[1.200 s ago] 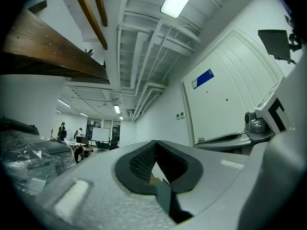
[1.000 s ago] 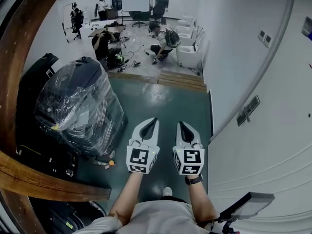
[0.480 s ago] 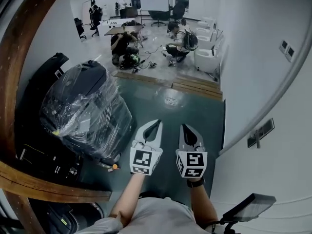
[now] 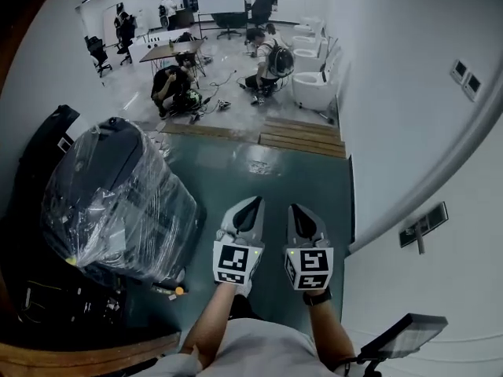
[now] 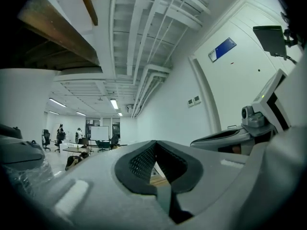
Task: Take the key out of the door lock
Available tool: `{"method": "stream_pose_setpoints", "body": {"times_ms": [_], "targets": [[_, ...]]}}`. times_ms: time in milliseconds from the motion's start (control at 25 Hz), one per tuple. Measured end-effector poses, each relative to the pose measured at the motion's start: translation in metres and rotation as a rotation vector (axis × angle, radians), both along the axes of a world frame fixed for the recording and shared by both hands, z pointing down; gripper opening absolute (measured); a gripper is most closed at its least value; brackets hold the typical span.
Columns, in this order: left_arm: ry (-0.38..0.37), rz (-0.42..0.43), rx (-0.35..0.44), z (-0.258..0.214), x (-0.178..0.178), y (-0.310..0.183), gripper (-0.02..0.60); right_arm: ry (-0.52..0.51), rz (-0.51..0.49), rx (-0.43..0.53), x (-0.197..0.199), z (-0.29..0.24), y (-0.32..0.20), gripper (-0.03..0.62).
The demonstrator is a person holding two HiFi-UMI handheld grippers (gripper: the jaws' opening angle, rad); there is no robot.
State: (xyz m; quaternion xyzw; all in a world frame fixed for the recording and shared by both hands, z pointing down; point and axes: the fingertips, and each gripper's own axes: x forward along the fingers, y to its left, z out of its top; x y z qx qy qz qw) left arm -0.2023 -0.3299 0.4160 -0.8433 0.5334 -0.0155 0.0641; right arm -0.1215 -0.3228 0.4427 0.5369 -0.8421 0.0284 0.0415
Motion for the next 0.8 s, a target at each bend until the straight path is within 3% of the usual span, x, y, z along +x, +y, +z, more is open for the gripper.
{"method": "stream_pose_setpoints", "body": {"times_ms": [320, 480, 640, 800], "targets": [[0.009, 0.125, 0.027, -0.025, -0.019, -0.123, 0.002, -0.022, 0.142, 0.008, -0.015, -0.016, -0.114, -0.006], [0.023, 0.190, 0.032, -0.030, -0.013, -0.173, 0.002, -0.028, 0.247, 0.003, 0.002, -0.016, -0.147, -0.006], [0.048, 0.313, -0.009, -0.013, 0.030, -0.203, 0.002, 0.008, 0.389, -0.018, 0.049, -0.007, -0.158, -0.005], [0.063, 0.477, -0.044, -0.001, 0.108, -0.206, 0.002, 0.021, 0.548, -0.028, 0.120, -0.007, -0.146, -0.006]]}}
